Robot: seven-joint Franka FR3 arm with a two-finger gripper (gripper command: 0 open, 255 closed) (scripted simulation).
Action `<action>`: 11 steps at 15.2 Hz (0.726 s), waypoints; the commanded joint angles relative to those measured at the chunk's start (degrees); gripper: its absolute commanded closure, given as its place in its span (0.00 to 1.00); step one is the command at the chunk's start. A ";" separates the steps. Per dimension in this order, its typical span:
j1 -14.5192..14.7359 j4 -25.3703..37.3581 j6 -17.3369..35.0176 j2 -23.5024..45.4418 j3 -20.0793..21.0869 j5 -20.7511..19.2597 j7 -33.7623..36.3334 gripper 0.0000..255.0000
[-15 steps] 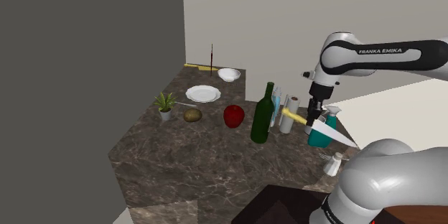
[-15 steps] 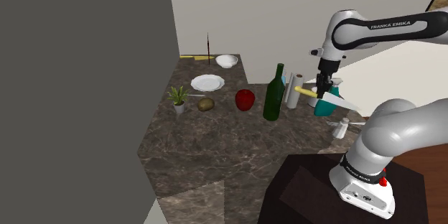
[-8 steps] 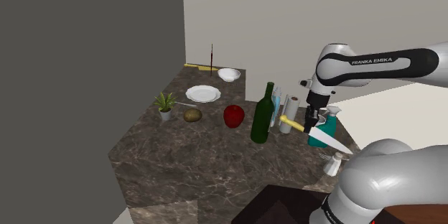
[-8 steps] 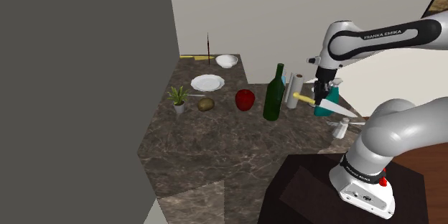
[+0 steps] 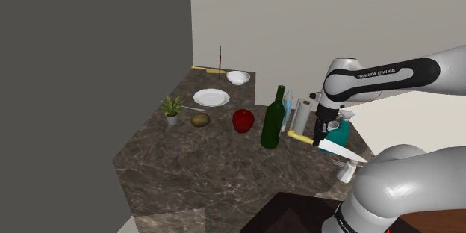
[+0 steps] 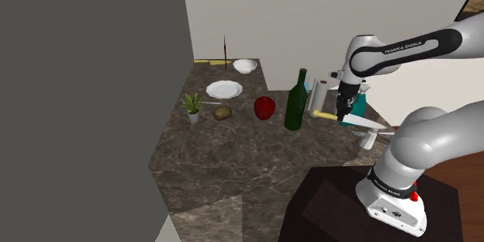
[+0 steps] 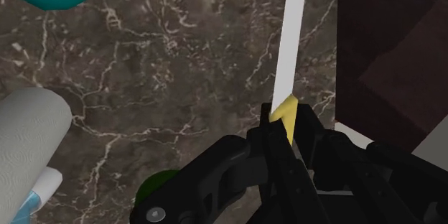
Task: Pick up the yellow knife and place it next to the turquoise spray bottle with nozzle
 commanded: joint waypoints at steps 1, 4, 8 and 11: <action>0.13 -0.93 2.18 1.25 -0.58 -0.22 -0.20 1.00; 0.35 -2.16 5.48 3.36 -1.55 -0.54 -0.63 1.00; 0.86 -3.60 10.11 6.61 -2.93 -0.78 -1.30 1.00; 1.44 -4.50 13.76 9.40 -4.04 -0.74 -1.93 1.00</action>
